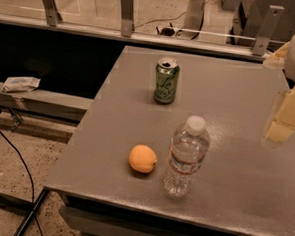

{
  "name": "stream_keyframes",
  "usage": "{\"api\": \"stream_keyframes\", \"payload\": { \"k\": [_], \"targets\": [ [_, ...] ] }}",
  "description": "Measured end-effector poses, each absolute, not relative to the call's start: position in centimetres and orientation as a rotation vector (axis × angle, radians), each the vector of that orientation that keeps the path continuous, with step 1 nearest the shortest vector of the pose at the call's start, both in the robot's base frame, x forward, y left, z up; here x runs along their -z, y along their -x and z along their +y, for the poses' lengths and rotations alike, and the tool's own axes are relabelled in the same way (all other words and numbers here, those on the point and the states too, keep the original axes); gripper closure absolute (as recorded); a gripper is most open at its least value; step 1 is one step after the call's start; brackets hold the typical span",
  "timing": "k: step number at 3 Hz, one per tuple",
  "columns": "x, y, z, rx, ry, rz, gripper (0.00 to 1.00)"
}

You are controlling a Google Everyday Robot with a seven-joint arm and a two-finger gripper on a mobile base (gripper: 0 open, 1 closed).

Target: Move water bottle near green can

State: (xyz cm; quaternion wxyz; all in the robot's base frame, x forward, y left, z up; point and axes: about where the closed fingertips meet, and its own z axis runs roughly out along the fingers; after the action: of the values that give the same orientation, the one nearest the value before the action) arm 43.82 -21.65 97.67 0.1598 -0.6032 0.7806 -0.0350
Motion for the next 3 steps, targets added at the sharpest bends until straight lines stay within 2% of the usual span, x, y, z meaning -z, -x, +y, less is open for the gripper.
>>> {"api": "stream_keyframes", "payload": {
  "k": [1,3],
  "targets": [
    [-97.7,-43.8,-21.7,0.100,1.724,2.230,0.00],
    [-96.6,-42.3,-19.9,-0.087,1.697,2.022,0.00]
  ]
}}
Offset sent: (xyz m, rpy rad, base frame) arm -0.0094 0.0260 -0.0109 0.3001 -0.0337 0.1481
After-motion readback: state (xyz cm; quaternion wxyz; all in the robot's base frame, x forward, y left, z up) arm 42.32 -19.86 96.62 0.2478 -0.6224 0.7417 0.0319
